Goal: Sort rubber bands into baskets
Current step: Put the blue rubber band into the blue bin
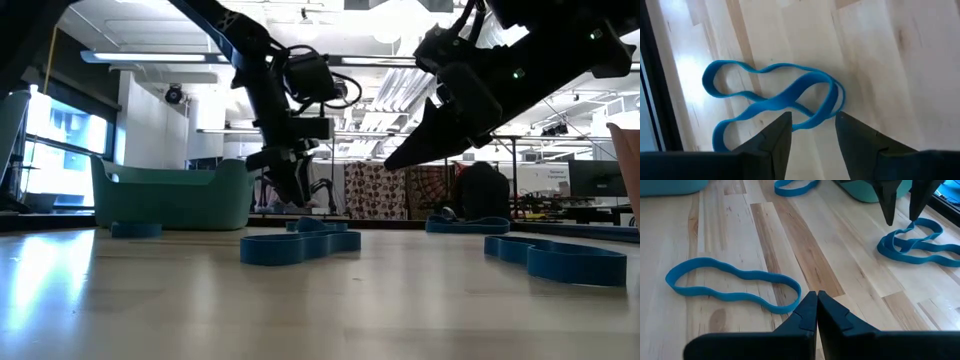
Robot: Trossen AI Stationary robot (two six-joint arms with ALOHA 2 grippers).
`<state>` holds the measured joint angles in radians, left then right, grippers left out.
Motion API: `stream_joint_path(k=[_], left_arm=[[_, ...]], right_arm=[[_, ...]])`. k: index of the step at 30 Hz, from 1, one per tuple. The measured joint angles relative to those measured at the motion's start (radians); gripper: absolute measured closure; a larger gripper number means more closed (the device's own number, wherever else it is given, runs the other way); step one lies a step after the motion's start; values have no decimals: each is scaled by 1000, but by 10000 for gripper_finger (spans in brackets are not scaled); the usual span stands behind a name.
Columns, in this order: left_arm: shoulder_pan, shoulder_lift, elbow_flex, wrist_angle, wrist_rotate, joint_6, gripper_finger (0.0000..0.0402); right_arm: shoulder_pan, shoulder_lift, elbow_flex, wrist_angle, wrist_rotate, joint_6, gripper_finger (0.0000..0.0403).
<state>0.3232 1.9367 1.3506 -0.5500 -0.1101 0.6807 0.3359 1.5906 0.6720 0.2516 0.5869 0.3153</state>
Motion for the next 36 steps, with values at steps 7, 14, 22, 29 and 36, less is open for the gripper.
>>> stream_joint_path(k=[7,14,22,29,36], left_arm=[[19,3,0,1,23,86,267],[19,22,0,8,43,154,268],[19,90,0,18,-32,211,269],[19,96,0,-8,-28,210,288],[16,93,0,-31,-47,192,390]], right_arm=[[0,0,0,0,0,0,403],[-2,0,0,0,0,0,403],[-2,0,0,0,1,2,403],[-2,0,0,0,1,3,403],[-2,0,0,-1,1,22,403]])
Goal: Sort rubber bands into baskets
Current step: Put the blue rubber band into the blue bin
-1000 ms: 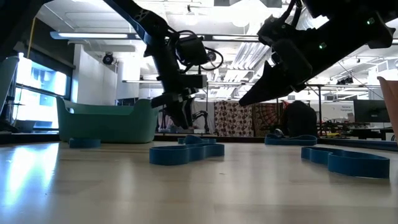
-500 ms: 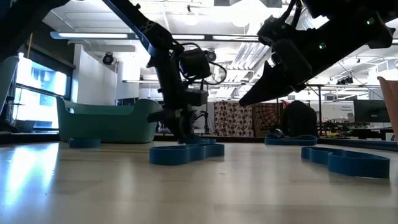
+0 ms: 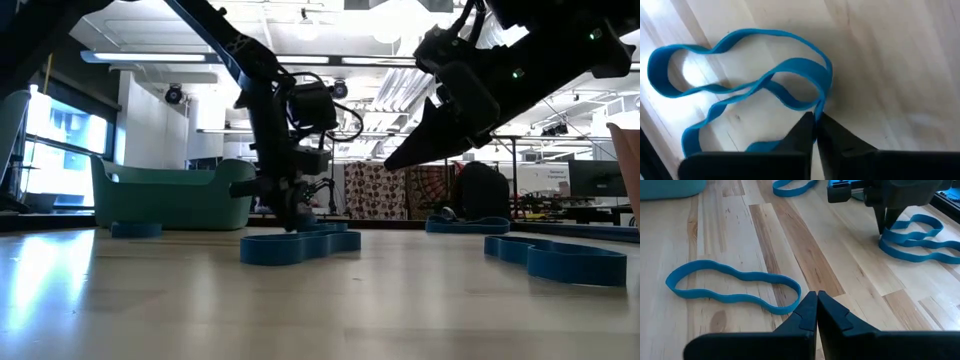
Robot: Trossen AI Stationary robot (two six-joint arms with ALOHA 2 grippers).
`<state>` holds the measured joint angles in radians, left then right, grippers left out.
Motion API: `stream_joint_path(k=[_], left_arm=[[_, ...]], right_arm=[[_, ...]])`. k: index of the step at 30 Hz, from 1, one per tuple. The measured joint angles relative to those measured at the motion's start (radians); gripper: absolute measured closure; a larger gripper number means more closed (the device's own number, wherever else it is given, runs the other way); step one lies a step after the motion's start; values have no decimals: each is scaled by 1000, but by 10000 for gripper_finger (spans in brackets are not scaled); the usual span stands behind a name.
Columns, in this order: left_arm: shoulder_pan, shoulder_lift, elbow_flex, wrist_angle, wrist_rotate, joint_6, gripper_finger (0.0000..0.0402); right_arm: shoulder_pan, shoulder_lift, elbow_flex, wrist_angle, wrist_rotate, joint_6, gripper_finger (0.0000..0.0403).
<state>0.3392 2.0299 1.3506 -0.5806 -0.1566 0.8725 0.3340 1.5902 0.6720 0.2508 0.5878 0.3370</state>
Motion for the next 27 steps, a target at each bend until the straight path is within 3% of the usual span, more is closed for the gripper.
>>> stream_joint_path(k=[6,13,23,27], left_arm=[[-23,-65,0,-33,12,-51,399],[-82,-232,0,-113,58,-162,400],[-269,-494,0,-270,70,-310,401],[-360,-577,0,-359,133,-409,401]], right_arm=[[0,0,0,0,0,3,403],[-1,0,0,0,5,-3,403],[-1,0,0,-7,5,-7,403],[-1,0,0,-8,6,-10,403]])
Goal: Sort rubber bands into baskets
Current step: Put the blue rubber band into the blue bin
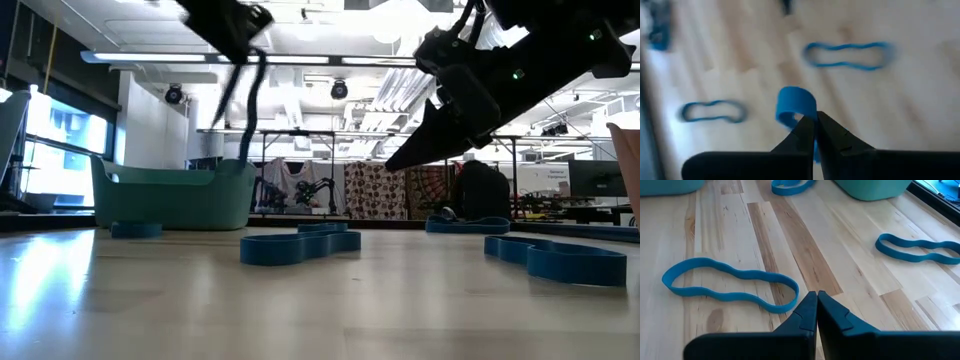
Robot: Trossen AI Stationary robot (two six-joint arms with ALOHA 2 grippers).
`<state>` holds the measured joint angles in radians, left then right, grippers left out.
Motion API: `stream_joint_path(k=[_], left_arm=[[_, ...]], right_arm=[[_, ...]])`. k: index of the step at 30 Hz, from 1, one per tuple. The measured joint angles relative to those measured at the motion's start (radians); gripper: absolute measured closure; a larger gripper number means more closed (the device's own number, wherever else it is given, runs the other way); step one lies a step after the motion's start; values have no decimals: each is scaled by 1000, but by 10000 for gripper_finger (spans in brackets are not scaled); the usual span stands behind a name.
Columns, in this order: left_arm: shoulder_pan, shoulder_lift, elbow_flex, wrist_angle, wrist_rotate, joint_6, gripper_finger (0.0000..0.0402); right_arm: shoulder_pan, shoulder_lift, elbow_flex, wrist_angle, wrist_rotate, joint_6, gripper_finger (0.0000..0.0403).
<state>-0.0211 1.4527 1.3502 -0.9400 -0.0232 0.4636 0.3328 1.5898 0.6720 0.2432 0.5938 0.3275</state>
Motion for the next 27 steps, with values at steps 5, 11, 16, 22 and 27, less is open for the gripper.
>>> stream_joint_path(k=[5,11,16,22,27], left_arm=[[-138,-79,0,-90,49,-158,401],[-311,-143,0,-201,67,-388,401],[-462,-170,0,-228,73,-604,401],[-622,-181,-17,-214,44,-861,401],[-726,-234,-171,-125,14,-1032,401]], right_arm=[[0,0,0,3,0,-14,403],[0,0,0,4,0,-14,403],[0,0,0,5,0,-14,403],[0,0,0,10,0,-14,403],[0,0,0,10,0,-14,403]])
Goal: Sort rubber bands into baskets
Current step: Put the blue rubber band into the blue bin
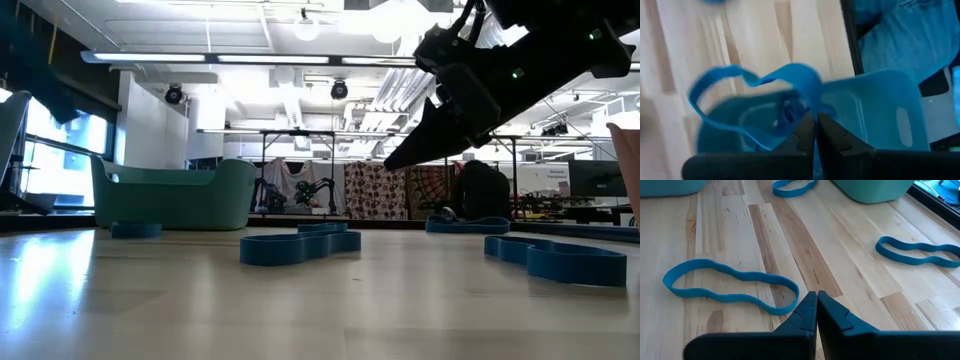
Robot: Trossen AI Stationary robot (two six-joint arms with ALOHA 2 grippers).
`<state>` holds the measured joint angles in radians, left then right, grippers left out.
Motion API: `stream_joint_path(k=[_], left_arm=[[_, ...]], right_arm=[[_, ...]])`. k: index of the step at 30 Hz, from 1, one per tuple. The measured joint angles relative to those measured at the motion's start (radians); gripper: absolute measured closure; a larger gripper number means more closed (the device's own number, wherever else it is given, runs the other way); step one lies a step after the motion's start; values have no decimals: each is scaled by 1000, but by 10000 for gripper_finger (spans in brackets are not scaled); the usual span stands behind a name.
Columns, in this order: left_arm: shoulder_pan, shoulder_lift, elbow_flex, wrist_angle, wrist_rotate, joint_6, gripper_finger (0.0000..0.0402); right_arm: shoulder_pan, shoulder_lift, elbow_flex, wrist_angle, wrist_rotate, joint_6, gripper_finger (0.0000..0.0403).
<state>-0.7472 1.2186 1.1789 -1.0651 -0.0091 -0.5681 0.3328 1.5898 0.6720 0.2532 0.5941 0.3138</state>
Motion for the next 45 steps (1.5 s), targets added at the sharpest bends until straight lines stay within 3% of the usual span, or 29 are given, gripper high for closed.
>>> stream_joint_path(k=[5,11,17,28,40,45], left_arm=[[-69,-117,-210,159,-7,-175,401],[-150,-248,-394,233,-7,-376,401],[-212,-271,-510,353,23,-497,401],[-315,-169,-545,432,43,-607,401],[-348,-25,-545,436,88,-607,400],[-338,2,-545,456,115,-610,381]], right_arm=[[0,0,0,0,0,0,403],[0,0,0,10,0,0,403],[0,0,0,15,0,0,403],[-1,0,0,16,0,0,403],[-1,0,0,15,0,0,403],[-1,0,0,15,0,0,403]])
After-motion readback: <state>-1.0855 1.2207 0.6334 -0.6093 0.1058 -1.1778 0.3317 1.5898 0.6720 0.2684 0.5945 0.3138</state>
